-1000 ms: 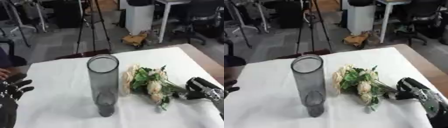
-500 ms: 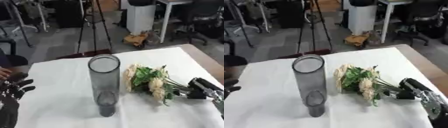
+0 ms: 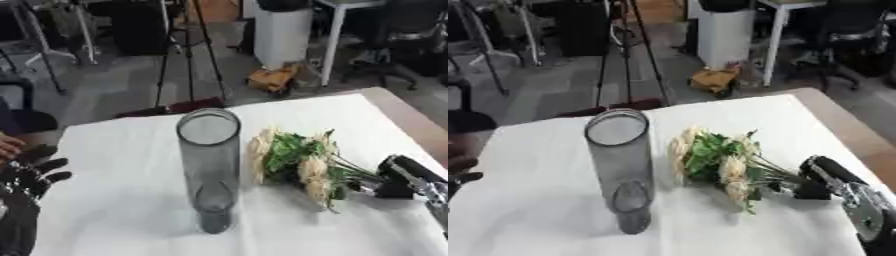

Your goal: Arrange flowers into the vase.

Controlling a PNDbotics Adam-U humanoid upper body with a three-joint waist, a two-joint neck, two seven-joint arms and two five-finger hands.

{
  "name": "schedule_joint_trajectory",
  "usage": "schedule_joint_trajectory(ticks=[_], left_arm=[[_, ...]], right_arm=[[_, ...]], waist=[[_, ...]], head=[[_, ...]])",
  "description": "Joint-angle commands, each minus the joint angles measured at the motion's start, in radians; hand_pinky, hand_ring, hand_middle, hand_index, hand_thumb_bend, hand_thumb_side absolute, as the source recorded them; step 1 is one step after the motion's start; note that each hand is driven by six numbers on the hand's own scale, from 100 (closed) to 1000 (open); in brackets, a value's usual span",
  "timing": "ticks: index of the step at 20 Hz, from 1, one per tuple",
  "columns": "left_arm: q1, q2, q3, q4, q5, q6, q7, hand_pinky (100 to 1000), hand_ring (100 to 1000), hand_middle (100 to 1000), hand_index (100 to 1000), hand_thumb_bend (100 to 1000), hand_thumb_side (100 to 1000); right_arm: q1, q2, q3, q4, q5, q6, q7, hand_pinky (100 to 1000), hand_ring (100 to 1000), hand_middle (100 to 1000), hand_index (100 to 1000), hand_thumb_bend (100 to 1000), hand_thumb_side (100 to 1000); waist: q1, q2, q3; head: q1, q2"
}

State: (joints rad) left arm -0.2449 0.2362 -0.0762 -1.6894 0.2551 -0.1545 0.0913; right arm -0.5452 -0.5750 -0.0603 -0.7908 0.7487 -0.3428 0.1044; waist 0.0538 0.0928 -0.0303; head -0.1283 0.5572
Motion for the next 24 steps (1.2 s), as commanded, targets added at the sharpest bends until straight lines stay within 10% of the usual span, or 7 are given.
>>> schedule_joint_trajectory(ticks=[1,11,12,15,24], left_arm=[[-0.012,0.011,0.005,-0.015,0.003,0.000,0.004,689,727,741,798,1000,855],[-0.012,0.010,0.006,-0.015,0.004,0.000,0.005,689,727,741,798,1000,857],[-0.013,0.011,0.006,-0.015,0.004,0.000,0.005,689,727,741,798,1000,856],[-0.013,0.011,0.006,-0.016,0.004,0.000,0.005,689,727,741,798,1000,856],[-0.014,0.011,0.006,-0.016,0.004,0.001,0.005,689,727,740,797,1000,856]], right_arm=[[0.000,0.010,0.009,-0.011,-0.039,0.000,-0.004,100,100,100,194,756,640],[0.000,0.013,0.004,-0.040,-0.096,0.007,0.023,100,100,100,157,819,606],[0.001,0.018,-0.002,-0.050,-0.108,0.003,0.032,100,100,100,149,879,407],[0.008,0.024,-0.016,-0.084,-0.157,-0.010,0.078,100,100,100,144,936,344],[0.015,0.008,-0.011,-0.205,-0.315,0.020,0.153,100,100,100,125,895,423]], waist=[[0.015,-0.010,0.000],[0.016,-0.011,-0.001],[0.016,-0.011,-0.002],[0.016,-0.012,-0.004],[0.016,-0.013,-0.005]], head=[[0.005,-0.007],[0.007,-0.009],[0.008,-0.009],[0.013,-0.011],[0.017,-0.013]])
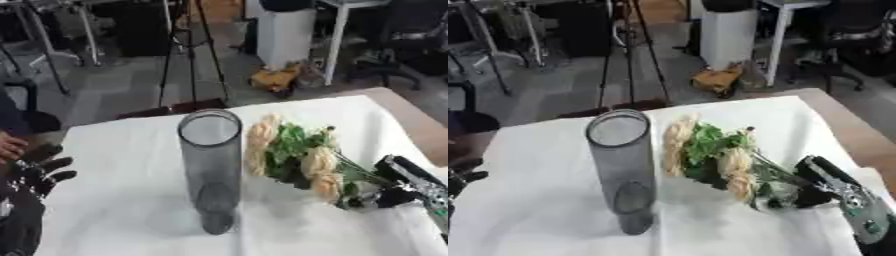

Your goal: Arrange flowers into the vase.

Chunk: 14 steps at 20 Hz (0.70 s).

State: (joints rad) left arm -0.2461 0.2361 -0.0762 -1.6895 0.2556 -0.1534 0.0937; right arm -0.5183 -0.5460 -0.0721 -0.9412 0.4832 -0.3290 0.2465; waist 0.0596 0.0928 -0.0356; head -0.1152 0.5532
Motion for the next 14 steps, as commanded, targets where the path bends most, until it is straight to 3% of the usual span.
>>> schedule_joint_trajectory(ticks=[1,7,11,14], left_arm=[[-0.012,0.011,0.006,-0.016,0.004,-0.001,0.003,689,727,740,797,1000,856],[-0.011,0.011,0.007,-0.015,0.004,-0.001,0.004,689,727,740,797,1000,857],[-0.010,0.011,0.007,-0.015,0.004,-0.001,0.004,689,727,740,797,1000,857],[-0.009,0.011,0.008,-0.014,0.004,-0.001,0.005,689,726,740,797,999,859]], right_arm=[[-0.011,-0.024,0.004,-0.066,-0.069,0.013,0.014,100,100,100,125,895,423],[-0.012,-0.042,0.015,-0.130,-0.155,0.043,0.024,100,100,100,120,871,479],[-0.012,-0.047,0.016,-0.150,-0.175,0.057,0.027,100,100,100,119,868,486],[-0.016,-0.054,0.011,-0.168,-0.191,0.061,0.019,100,100,100,115,857,543]], waist=[[0.010,-0.013,0.000],[0.008,-0.015,0.000],[0.007,-0.016,-0.001],[0.007,-0.018,-0.001]], head=[[0.004,-0.009],[0.008,-0.009],[0.009,-0.009],[0.012,-0.008]])
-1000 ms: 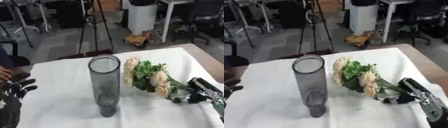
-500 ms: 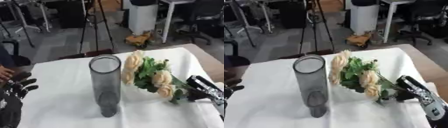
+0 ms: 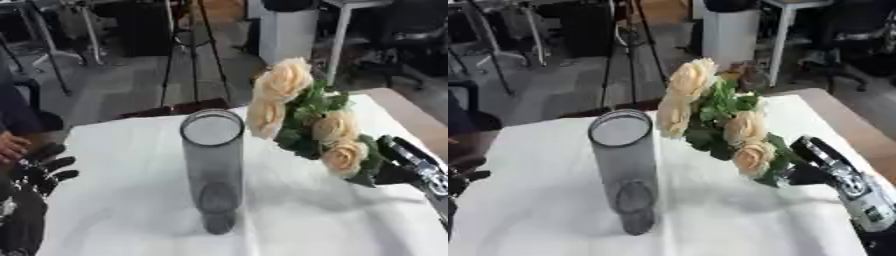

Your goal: Arrange flowers into the vase.

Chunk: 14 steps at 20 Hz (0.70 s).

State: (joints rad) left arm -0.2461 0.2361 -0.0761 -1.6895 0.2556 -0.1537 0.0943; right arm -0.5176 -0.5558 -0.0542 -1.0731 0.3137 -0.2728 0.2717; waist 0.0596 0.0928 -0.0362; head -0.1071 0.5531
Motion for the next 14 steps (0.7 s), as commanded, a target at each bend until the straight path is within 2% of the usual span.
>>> schedule_joint_trajectory(ticks=[1,7,8,11,12,14], left_arm=[[-0.009,0.011,0.008,-0.014,0.004,-0.001,0.004,689,726,740,797,998,859],[-0.007,0.011,0.008,-0.014,0.004,-0.001,0.006,689,726,740,796,993,862],[-0.007,0.011,0.008,-0.014,0.004,-0.001,0.006,689,726,740,796,992,863],[-0.007,0.012,0.008,-0.014,0.004,-0.002,0.006,689,726,740,796,992,863],[-0.006,0.012,0.008,-0.014,0.004,-0.002,0.006,689,726,740,796,990,864],[-0.005,0.012,0.008,-0.013,0.004,-0.002,0.006,689,726,740,796,990,865]], right_arm=[[-0.017,-0.047,-0.008,-0.042,-0.027,0.005,-0.009,100,100,100,114,857,548],[-0.026,-0.063,-0.010,-0.065,-0.056,0.007,-0.021,100,100,100,112,844,620],[-0.029,-0.066,-0.012,-0.069,-0.061,0.006,-0.024,100,100,100,111,833,675],[-0.033,-0.072,-0.012,-0.077,-0.074,0.007,-0.030,100,100,100,111,833,675],[-0.037,-0.075,-0.013,-0.081,-0.078,0.006,-0.032,100,100,100,111,822,751],[-0.050,-0.084,-0.014,-0.091,-0.094,0.004,-0.038,100,100,100,111,821,766]], waist=[[0.007,-0.018,-0.001],[0.004,-0.021,-0.002],[0.004,-0.022,-0.003],[0.003,-0.023,-0.003],[0.003,-0.024,-0.004],[0.001,-0.028,-0.005]], head=[[0.005,-0.008],[0.008,-0.006],[0.008,-0.006],[0.009,-0.006],[0.009,-0.005],[0.010,-0.004]])
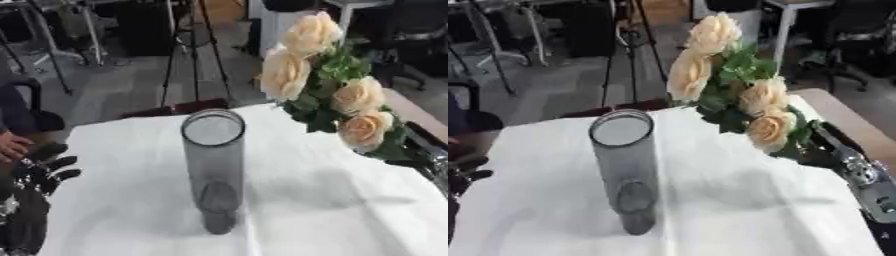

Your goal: Arrange flowers into the vase.

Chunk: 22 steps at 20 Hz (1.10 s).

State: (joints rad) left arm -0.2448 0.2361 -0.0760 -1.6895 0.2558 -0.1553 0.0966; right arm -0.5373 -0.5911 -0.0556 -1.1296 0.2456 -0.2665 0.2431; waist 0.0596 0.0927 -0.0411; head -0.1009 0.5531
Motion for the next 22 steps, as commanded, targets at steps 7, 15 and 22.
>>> schedule_joint_trajectory(ticks=[7,15,22], left_arm=[[-0.003,0.014,0.008,-0.013,0.003,-0.001,0.004,689,726,739,796,988,865],[-0.004,0.014,0.009,-0.013,0.002,-0.002,0.004,688,726,739,796,990,864],[-0.005,0.014,0.009,-0.013,0.000,-0.003,0.004,688,726,739,796,989,864]], right_arm=[[-0.067,-0.071,-0.015,-0.058,-0.080,0.006,-0.004,100,100,100,108,830,686],[-0.085,-0.085,-0.017,-0.071,-0.124,0.013,0.008,100,100,100,108,822,647],[-0.094,-0.091,-0.017,-0.073,-0.146,0.014,0.008,100,100,100,114,791,590]], waist=[[-0.004,-0.035,-0.002],[-0.011,-0.035,0.000],[-0.014,-0.035,0.003]], head=[[0.007,-0.001],[0.014,-0.001],[0.021,-0.001]])
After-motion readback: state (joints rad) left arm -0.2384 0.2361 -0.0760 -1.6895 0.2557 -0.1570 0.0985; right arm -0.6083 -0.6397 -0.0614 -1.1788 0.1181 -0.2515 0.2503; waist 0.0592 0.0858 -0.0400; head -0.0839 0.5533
